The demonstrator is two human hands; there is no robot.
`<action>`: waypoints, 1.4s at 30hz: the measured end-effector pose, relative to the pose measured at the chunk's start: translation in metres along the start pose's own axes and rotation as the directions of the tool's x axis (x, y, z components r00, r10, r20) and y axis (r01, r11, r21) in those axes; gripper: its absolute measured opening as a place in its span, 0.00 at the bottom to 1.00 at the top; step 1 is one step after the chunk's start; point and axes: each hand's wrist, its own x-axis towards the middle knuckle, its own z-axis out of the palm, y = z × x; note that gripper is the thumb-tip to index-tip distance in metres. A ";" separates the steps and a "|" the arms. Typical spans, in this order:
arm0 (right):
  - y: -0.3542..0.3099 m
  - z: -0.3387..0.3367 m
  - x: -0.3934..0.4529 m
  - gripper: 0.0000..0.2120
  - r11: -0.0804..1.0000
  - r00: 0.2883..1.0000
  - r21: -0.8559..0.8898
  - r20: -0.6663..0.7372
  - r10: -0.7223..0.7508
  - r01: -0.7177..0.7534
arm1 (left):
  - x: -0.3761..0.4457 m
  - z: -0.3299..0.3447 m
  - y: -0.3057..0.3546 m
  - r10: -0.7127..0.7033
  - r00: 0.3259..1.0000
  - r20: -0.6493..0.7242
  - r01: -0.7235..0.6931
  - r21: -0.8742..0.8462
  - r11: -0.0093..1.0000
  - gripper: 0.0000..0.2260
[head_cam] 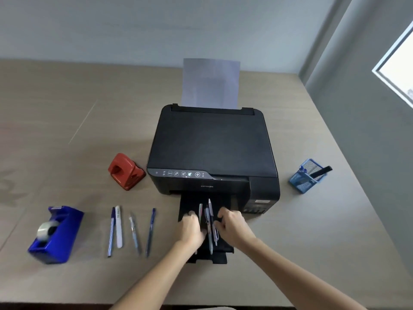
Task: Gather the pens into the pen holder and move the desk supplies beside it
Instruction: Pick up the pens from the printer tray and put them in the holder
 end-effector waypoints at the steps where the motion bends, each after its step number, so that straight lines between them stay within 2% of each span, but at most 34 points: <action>1: -0.010 0.004 0.003 0.09 0.999 0.999 -0.018 -0.002 0.042 -0.042 | 0.002 0.000 -0.002 0.007 1.000 0.010 -0.007 0.040 0.999 0.19; 3: -0.025 0.008 0.008 0.11 0.989 0.991 -0.064 0.018 0.131 -0.130 | 0.004 -0.002 -0.005 0.023 1.000 0.016 -0.026 0.149 0.988 0.20; 5: -0.032 0.010 0.010 0.12 0.970 0.975 -0.114 0.033 0.221 -0.216 | 0.003 -0.004 -0.009 0.038 0.999 -0.001 -0.037 0.181 0.983 0.20; 8: -0.035 0.011 0.010 0.09 0.938 0.954 -0.206 0.056 0.296 -0.279 | 0.003 -0.006 -0.011 0.006 1.000 -0.008 -0.006 0.044 0.999 0.14; 11: -0.032 0.012 0.006 0.11 0.911 0.935 -0.256 0.066 0.349 -0.322 | 0.000 -0.004 -0.001 0.036 0.999 0.017 -0.035 -0.075 0.997 0.13; 13: -0.029 0.009 0.002 0.13 0.900 0.924 -0.252 0.051 0.379 -0.356 | 0.000 0.001 0.006 0.017 0.999 0.046 -0.013 -0.083 0.996 0.15; 16: -0.016 -0.007 -0.010 0.13 0.911 0.924 -0.225 0.084 0.372 -0.346 | 0.007 0.008 0.011 0.008 0.995 0.097 -0.011 0.036 0.999 0.15; 18: 0.003 -0.028 -0.022 0.14 0.939 0.935 -0.217 0.177 0.306 -0.266 | 0.007 0.008 0.013 0.045 0.994 0.102 -0.053 0.083 0.995 0.13; 20: 0.025 -0.059 -0.038 0.13 0.956 0.909 -0.178 0.307 0.280 -0.235 | 0.002 0.004 0.015 0.116 0.986 0.117 -0.131 0.132 0.983 0.14; 22: 0.053 -0.095 -0.053 0.11 0.935 0.832 -0.084 0.433 0.346 -0.345 | -0.008 -0.001 0.020 0.201 0.962 0.184 -0.224 0.112 0.968 0.13; 24: 0.083 -0.128 -0.067 0.09 0.872 0.761 0.002 0.489 0.427 -0.490 | -0.025 -0.011 0.032 0.288 0.905 0.313 -0.295 -0.027 0.955 0.10; 25: 0.102 -0.142 -0.072 0.08 0.836 0.747 0.046 0.477 0.463 -0.548 | -0.034 -0.017 0.046 0.336 0.863 0.377 -0.320 -0.105 0.942 0.09; 27: 0.137 -0.171 -0.078 0.07 0.801 0.774 0.112 0.365 0.518 -0.589 | -0.044 -0.024 0.087 0.429 0.791 0.436 -0.361 -0.232 0.903 0.09; 30: 0.175 -0.206 -0.070 0.06 0.807 0.821 0.156 0.091 0.563 -0.570 | -0.043 -0.025 0.161 0.571 0.741 0.353 -0.392 -0.463 0.795 0.08; 32: 0.191 -0.221 -0.059 0.07 0.830 0.834 0.169 -0.064 0.548 -0.532 | -0.028 -0.022 0.212 0.583 0.774 0.246 -0.333 -0.625 0.706 0.07; 36: 0.203 -0.241 -0.031 0.09 0.855 0.824 0.126 -0.226 0.519 -0.504 | 0.017 -0.014 0.305 0.526 0.847 0.075 -0.270 -0.793 0.547 0.08; 39: 0.206 -0.248 -0.010 0.07 0.869 0.827 0.074 -0.277 0.489 -0.489 | 0.047 -0.003 0.353 0.463 0.887 0.004 -0.266 -0.814 0.516 0.06; 42: 0.203 -0.256 0.004 0.08 0.892 0.852 0.013 -0.289 0.437 -0.453 | 0.076 0.019 0.376 0.423 0.906 -0.036 -0.288 -0.785 0.549 0.06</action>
